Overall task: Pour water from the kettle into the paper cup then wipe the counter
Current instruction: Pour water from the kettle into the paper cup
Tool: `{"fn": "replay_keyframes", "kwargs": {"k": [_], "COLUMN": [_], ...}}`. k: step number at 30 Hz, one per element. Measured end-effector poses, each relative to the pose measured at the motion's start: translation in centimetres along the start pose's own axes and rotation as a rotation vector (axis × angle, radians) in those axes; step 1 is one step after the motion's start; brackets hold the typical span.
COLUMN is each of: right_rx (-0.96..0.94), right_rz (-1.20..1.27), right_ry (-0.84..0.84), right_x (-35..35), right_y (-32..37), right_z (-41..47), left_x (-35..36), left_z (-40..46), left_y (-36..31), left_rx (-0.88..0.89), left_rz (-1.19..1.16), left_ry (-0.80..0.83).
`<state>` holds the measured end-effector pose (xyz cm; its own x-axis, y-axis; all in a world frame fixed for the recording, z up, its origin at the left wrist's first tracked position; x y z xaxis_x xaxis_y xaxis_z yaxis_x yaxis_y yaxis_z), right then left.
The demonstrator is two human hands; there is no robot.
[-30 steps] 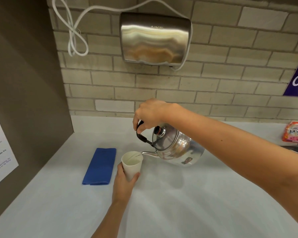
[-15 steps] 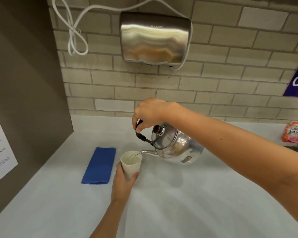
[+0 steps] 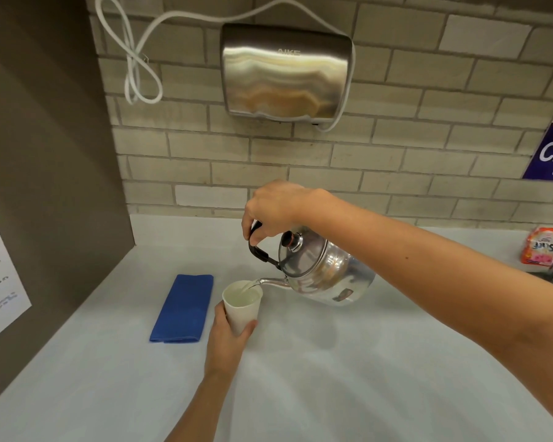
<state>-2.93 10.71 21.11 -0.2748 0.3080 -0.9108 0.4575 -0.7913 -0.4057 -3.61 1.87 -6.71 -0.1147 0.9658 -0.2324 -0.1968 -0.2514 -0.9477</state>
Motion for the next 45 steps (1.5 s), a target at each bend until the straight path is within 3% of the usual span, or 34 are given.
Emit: {"fn": "replay_keyframes", "kwargs": {"k": [17, 27, 36, 45], "right_rx": [0.009, 0.124, 0.458, 0.485], "right_rz": [0.033, 0.217, 0.476, 0.548], "right_ry": [-0.008, -0.088, -0.364, -0.669], "right_x": [0.9, 2.1, 4.7, 9.6], "right_y": [-0.5, -2.4, -9.0, -8.9], "right_z": [-0.4, -2.4, -5.5, 0.4], "left_x": [0.0, -0.1, -0.3, -0.2], "left_z": [0.1, -0.1, -0.1, -0.1], "left_y": [0.0, -0.3, -0.4, -0.2], "left_rx": [-0.016, -0.018, -0.019, -0.040], "left_rz": [-0.005, -0.011, 0.007, 0.001], "left_ry": [0.005, 0.011, -0.004, 0.007]}}
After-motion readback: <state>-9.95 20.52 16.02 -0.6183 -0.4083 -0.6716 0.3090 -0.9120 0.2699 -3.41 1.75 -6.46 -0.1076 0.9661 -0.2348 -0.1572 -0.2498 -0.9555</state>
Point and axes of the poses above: each hand's wrist, its own z-axis towards the middle knuckle, its own x-axis out of the palm, y = z × x, the point moved 4 cm from there along z, towards the middle knuckle, and after that the axes turned 10 degrees about -y, right-handed, at the moved point
